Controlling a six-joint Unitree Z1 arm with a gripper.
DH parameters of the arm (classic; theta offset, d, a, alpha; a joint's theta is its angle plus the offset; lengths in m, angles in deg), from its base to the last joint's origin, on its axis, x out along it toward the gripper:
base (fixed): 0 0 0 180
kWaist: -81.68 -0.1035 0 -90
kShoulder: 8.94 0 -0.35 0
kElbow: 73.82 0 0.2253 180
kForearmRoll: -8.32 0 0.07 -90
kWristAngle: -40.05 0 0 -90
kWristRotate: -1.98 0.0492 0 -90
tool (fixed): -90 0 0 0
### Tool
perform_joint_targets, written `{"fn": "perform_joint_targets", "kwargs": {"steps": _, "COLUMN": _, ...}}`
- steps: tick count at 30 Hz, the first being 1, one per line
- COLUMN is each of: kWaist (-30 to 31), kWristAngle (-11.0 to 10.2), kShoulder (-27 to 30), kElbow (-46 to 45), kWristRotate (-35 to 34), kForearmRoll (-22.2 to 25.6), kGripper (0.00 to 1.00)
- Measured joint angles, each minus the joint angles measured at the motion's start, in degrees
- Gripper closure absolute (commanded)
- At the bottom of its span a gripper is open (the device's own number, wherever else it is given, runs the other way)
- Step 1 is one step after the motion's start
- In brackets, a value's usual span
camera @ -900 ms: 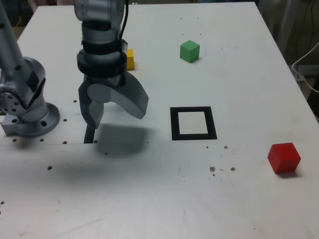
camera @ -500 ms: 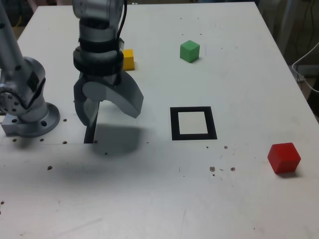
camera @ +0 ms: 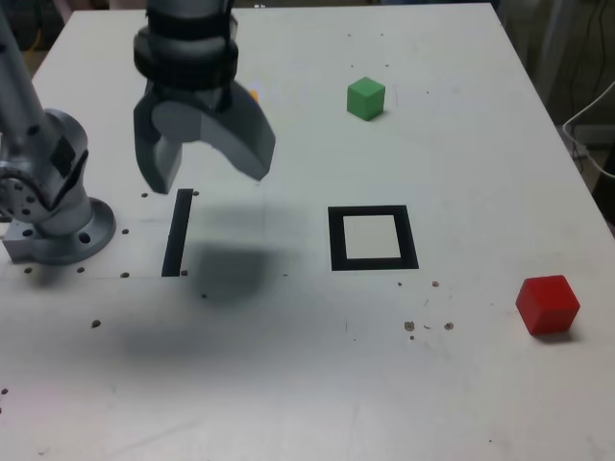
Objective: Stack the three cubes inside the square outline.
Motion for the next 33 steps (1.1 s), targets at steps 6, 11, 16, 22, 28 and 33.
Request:
{"fn": "perform_joint_targets", "kwargs": {"steps": 6, "kWaist": 6.2, "kWristAngle": -2.2, "kShoulder": -2.3, "kElbow": 10.7, "kWristRotate": -4.0, "kForearmRoll": 6.0, "kGripper": 0.01}}
{"fn": "perform_joint_targets", "kwargs": {"steps": 11, "kWaist": 10.5, "kWristAngle": -1.6, "kShoulder": -7.4, "kElbow": 19.3, "kWristRotate": -5.8, "kForearmRoll": 9.7, "kGripper": 0.01}}
{"fn": "perform_joint_targets", "kwargs": {"steps": 16, "kWaist": 12.8, "kWristAngle": -1.5, "kShoulder": -13.0, "kElbow": 28.2, "kWristRotate": -6.4, "kForearmRoll": 12.0, "kGripper": 0.01}}
{"fn": "perform_joint_targets", "kwargs": {"steps": 22, "kWaist": 14.6, "kWristAngle": -1.8, "kShoulder": -20.7, "kElbow": 38.5, "kWristRotate": -5.4, "kForearmRoll": 14.3, "kGripper": 0.01}}
{"fn": "perform_joint_targets", "kwargs": {"steps": 28, "kWaist": 15.2, "kWristAngle": -2.6, "kShoulder": -25.6, "kElbow": 48.9, "kWristRotate": -4.1, "kForearmRoll": 14.7, "kGripper": 0.00}}
{"fn": "perform_joint_targets", "kwargs": {"steps": 33, "kWaist": 15.2, "kWristAngle": -4.1, "kShoulder": -29.5, "kElbow": 53.8, "kWristRotate": -1.6, "kForearmRoll": 14.8, "kGripper": 0.00}}
